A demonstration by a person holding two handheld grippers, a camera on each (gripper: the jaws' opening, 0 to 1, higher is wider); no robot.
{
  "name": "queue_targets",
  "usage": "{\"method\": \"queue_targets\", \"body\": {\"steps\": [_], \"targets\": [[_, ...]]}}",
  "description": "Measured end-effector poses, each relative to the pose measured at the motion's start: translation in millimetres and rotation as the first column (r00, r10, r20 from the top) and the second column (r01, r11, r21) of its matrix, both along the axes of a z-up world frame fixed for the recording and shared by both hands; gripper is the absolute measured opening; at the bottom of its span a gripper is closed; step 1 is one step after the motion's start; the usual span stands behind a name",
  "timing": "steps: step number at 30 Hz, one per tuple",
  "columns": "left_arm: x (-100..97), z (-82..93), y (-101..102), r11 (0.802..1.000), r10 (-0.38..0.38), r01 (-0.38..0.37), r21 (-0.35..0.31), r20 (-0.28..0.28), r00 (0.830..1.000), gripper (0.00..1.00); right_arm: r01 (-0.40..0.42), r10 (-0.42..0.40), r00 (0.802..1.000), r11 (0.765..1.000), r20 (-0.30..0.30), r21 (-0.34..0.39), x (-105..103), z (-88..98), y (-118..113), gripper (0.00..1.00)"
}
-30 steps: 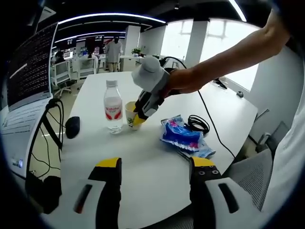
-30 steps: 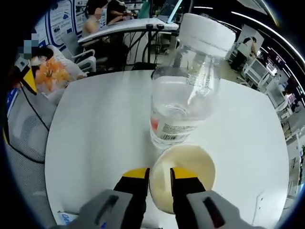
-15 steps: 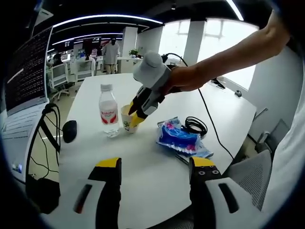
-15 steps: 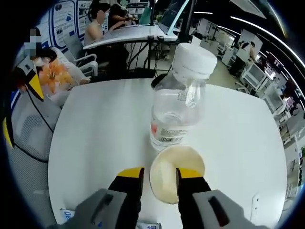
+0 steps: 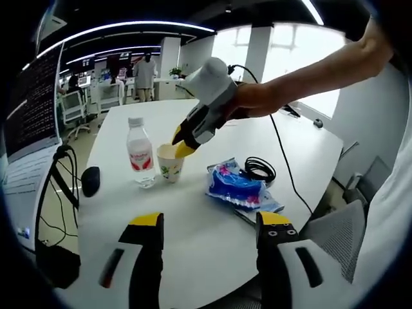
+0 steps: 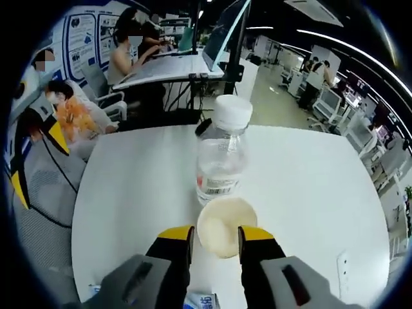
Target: Arrange the tabletop items into an orderly group along one side of the table until the central work area is clear of visible clutter.
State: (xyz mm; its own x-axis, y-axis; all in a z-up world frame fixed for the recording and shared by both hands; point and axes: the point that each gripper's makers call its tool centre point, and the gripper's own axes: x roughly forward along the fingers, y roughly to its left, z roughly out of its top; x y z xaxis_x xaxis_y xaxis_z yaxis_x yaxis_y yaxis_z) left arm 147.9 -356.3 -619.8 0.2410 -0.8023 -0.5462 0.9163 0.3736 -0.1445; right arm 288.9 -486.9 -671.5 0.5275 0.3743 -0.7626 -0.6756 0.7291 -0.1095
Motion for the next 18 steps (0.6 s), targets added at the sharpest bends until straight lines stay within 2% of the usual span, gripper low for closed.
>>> {"method": "queue_targets", "body": {"steps": [4, 6, 12, 18], "targets": [[-2.1, 0.7, -3.9, 1.0, -0.015, 0.015, 0.0, 0.003, 1.0, 0.58, 0.042, -0.043, 0.999, 0.998, 0.016, 0.046, -1.1, 13.3, -15.4, 0.27], [-3.3, 1.0, -5.2, 1.0, -0.024, 0.024, 0.001, 0.004, 1.0, 0.58, 0.059, -0.061, 0.998, 0.997, 0.027, 0.052, -6.5, 21.1, -15.3, 0.28], [-8.5, 1.0, -10.6, 0.999, -0.047, 0.047, 0.005, 0.004, 0.999, 0.58, 0.101, -0.104, 0.993, 0.992, 0.047, 0.07, -9.4, 29.2, -37.1, 0.28], [-14.8, -1.0, -21.3, 0.997, -0.071, 0.071, 0.008, 0.001, 0.997, 0.58, 0.159, -0.164, 0.984, 0.985, 0.068, 0.074, -29.6, 38.0, -65.2, 0.29]]}}
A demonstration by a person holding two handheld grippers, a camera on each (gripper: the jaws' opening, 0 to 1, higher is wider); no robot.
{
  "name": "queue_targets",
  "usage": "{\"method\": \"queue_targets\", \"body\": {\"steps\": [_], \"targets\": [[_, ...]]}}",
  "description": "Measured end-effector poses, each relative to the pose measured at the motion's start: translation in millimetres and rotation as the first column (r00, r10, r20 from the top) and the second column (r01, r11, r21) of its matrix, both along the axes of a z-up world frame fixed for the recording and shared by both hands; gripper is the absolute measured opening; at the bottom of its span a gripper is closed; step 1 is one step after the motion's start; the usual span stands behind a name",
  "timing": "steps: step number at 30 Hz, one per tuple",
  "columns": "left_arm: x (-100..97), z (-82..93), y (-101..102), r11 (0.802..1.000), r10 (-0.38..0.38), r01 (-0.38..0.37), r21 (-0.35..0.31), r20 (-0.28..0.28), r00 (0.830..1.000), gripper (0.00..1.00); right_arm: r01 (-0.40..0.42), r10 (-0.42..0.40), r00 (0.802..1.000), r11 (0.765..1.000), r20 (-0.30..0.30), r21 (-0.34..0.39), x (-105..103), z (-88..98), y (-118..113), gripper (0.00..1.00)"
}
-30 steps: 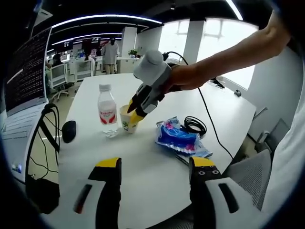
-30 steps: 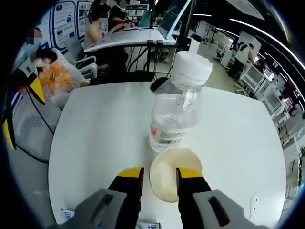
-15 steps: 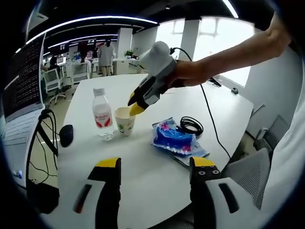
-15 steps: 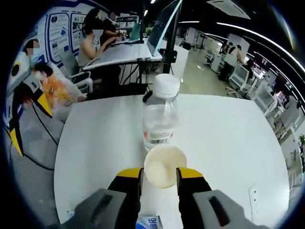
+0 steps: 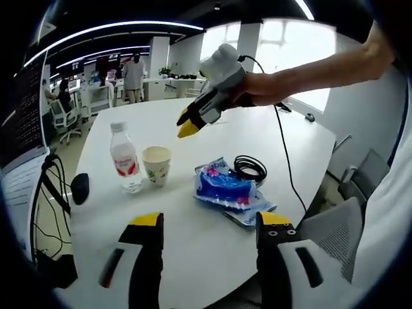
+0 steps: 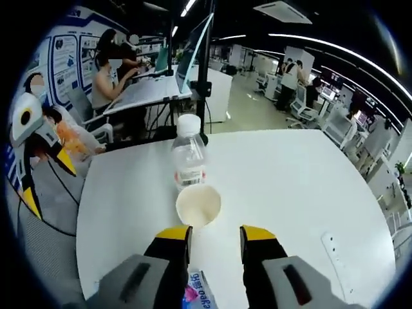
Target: Arrange the tabletop items into an orderly group along one side of the table until the central work area is clear of visible clutter.
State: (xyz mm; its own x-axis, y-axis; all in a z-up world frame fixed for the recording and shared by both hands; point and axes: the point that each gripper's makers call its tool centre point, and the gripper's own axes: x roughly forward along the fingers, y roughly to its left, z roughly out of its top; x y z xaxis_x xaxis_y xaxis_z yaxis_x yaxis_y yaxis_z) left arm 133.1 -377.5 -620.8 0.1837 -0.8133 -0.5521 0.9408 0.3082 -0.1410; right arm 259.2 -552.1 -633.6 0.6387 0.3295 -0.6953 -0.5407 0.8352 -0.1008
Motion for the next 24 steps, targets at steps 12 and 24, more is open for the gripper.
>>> {"method": "queue_targets", "body": {"steps": [12, 24], "targets": [[-13.9, -3.2, -27.3, 0.998, -0.058, 0.058, 0.004, -0.013, 0.998, 0.58, 0.173, -0.172, 0.985, 0.984, -0.015, 0.037, -60.4, -4.7, -70.5, 0.3], [-25.9, -6.2, -44.0, 0.995, -0.094, 0.094, 0.019, -0.025, 0.995, 0.58, 0.302, -0.299, 0.953, 0.951, -0.053, 0.073, -131.5, -19.3, -107.1, 0.31]]}}
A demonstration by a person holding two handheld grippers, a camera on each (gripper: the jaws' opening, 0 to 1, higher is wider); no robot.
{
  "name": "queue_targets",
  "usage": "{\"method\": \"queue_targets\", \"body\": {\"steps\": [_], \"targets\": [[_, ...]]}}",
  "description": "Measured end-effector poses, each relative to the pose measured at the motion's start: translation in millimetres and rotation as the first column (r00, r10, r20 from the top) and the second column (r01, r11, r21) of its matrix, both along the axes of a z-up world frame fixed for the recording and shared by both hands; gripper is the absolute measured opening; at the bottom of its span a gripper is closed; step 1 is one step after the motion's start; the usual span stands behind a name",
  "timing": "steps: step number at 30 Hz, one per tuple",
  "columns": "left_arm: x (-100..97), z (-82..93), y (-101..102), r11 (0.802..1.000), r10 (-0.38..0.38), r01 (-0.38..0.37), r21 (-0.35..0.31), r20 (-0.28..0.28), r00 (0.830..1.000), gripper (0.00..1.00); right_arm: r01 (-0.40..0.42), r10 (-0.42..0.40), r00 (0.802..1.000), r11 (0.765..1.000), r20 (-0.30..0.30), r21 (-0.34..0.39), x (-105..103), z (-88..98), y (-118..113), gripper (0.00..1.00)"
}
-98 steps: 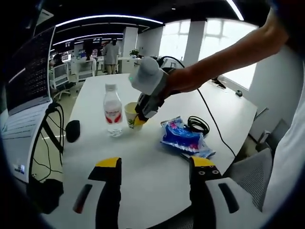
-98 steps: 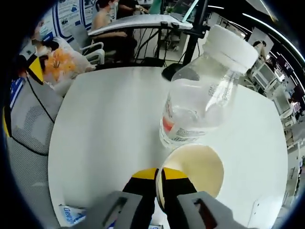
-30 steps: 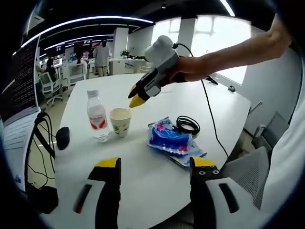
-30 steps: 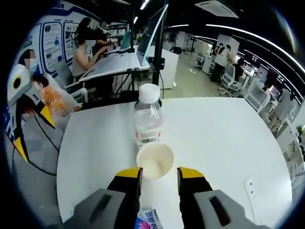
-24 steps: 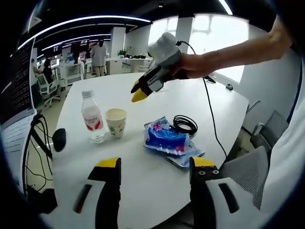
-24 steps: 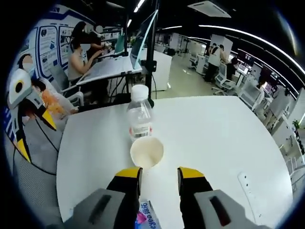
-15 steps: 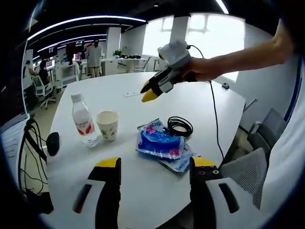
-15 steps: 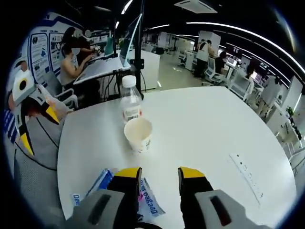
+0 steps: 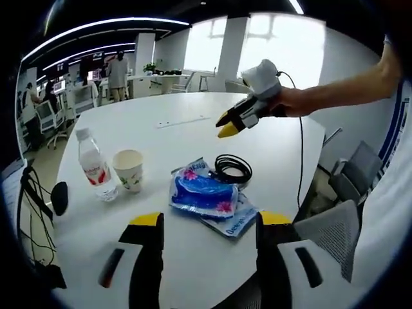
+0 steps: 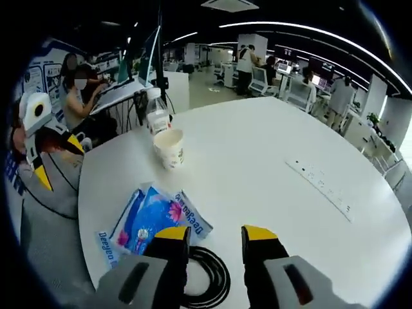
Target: Arrange the tabletop items into an orderly group along one side of the table until the central work area is clear of visible clutter.
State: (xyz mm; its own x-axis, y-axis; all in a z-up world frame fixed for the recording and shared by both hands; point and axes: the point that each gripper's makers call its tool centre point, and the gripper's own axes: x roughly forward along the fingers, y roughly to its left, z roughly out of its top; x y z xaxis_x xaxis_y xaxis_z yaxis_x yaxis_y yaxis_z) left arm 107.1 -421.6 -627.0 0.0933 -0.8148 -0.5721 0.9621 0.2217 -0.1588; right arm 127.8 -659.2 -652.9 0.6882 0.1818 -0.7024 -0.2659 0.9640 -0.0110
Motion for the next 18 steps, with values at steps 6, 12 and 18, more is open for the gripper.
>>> {"method": "queue_targets", "body": {"steps": [6, 12, 18], "targets": [[-2.5, -4.3, -3.0, 1.0, 0.003, -0.003, 0.006, -0.011, 1.0, 0.58, 0.066, -0.065, 0.998, 0.997, -0.019, 0.042, -33.6, -20.0, -4.1, 0.32], [-3.2, -5.3, -6.6, 1.0, 0.012, -0.012, 0.005, -0.018, 1.0, 0.57, 0.138, -0.136, 0.99, 0.987, -0.027, 0.084, -60.8, -29.5, -7.7, 0.33], [-3.0, -9.3, -6.2, 1.0, 0.016, -0.015, 0.016, -0.021, 1.0, 0.57, 0.167, -0.165, 0.986, 0.981, -0.032, 0.102, -76.5, -35.1, -7.1, 0.33]]}}
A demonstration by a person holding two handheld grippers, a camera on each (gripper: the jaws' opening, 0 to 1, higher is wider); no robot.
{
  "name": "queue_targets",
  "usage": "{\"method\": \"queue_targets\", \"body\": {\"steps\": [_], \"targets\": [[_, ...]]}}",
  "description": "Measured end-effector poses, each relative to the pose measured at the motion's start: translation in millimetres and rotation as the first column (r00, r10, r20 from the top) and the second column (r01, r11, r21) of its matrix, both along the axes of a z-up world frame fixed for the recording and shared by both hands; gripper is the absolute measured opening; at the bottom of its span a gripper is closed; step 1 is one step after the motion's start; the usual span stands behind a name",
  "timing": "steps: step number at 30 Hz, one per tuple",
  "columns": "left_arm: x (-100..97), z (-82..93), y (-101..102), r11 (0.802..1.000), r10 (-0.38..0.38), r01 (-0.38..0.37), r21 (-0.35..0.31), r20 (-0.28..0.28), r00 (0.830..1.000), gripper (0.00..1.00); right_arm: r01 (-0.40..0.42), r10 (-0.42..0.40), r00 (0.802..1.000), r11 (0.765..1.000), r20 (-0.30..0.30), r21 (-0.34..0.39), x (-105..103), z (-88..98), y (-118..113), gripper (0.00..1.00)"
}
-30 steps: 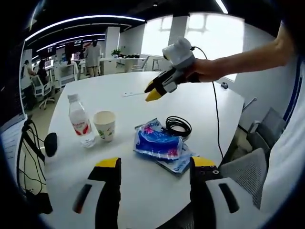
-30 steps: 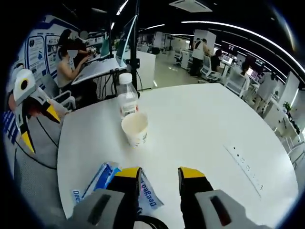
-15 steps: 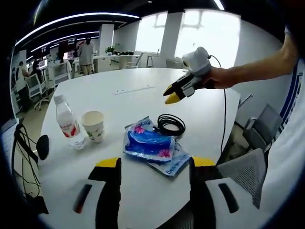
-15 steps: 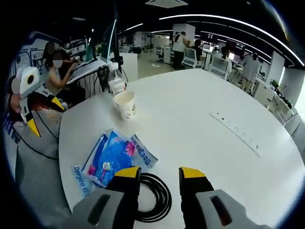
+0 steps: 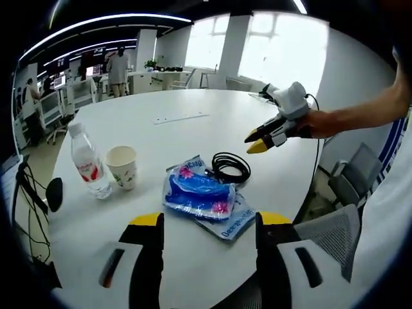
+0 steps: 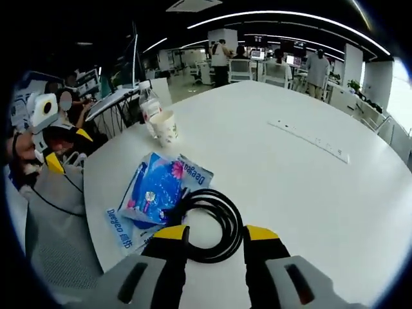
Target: Arrange the tabletop items into an orderly group along one side of the table until the central work area is clear of visible clutter.
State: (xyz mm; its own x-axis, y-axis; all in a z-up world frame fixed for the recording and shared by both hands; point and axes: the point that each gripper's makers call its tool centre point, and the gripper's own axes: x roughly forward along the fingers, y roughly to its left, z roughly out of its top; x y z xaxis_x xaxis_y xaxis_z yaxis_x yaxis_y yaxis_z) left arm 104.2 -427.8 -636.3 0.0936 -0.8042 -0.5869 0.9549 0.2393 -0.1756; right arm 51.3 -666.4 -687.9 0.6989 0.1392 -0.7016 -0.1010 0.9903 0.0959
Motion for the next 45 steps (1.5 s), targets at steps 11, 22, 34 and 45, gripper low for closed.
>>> {"method": "queue_targets", "body": {"steps": [11, 22, 34, 45], "targets": [[-3.9, 5.3, -0.4, 1.0, 0.0, 0.0, 0.001, 0.006, 1.0, 0.57, 0.012, -0.011, 1.0, 1.0, -0.015, 0.024, -7.9, -10.8, 7.9, 0.32], [-3.5, 7.2, 7.9, 1.0, 0.004, -0.005, 0.011, 0.014, 1.0, 0.58, -0.022, 0.024, 0.998, 0.999, -0.05, 0.045, -11.0, -30.3, 32.9, 0.31], [1.7, 13.4, 17.0, 1.0, 0.029, -0.029, 0.003, 0.024, 0.999, 0.59, -0.09, 0.093, 0.992, 0.995, -0.089, 0.032, 2.5, -47.1, 60.0, 0.29], [7.8, 16.5, 28.0, 0.998, 0.062, -0.062, 0.004, 0.032, 0.998, 0.59, -0.153, 0.154, 0.978, 0.988, -0.141, 0.016, 17.0, -62.8, 71.5, 0.22]]}}
